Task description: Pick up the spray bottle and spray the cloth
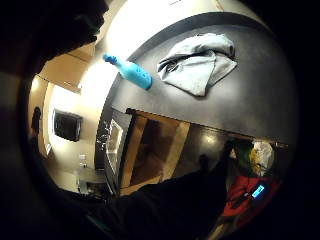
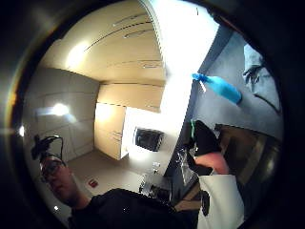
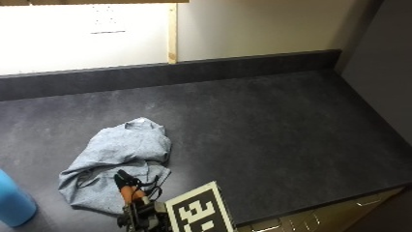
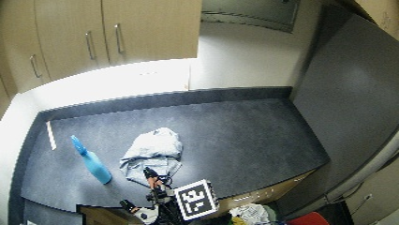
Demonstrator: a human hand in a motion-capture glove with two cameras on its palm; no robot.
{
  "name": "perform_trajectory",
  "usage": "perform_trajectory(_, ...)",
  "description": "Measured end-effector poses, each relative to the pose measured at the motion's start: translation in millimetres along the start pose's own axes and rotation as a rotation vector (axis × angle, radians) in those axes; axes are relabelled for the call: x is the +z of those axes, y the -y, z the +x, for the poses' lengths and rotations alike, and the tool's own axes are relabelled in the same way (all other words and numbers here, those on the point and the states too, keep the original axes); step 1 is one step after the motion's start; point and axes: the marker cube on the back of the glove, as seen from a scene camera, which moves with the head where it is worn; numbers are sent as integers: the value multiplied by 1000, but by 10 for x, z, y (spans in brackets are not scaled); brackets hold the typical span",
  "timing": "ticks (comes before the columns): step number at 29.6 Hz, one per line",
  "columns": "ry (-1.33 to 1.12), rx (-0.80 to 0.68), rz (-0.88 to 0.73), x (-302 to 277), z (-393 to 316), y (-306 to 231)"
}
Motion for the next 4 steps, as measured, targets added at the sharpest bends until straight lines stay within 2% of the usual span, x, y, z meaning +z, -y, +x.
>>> perform_trajectory(4, -5, -3, -21, 51, -22, 20)
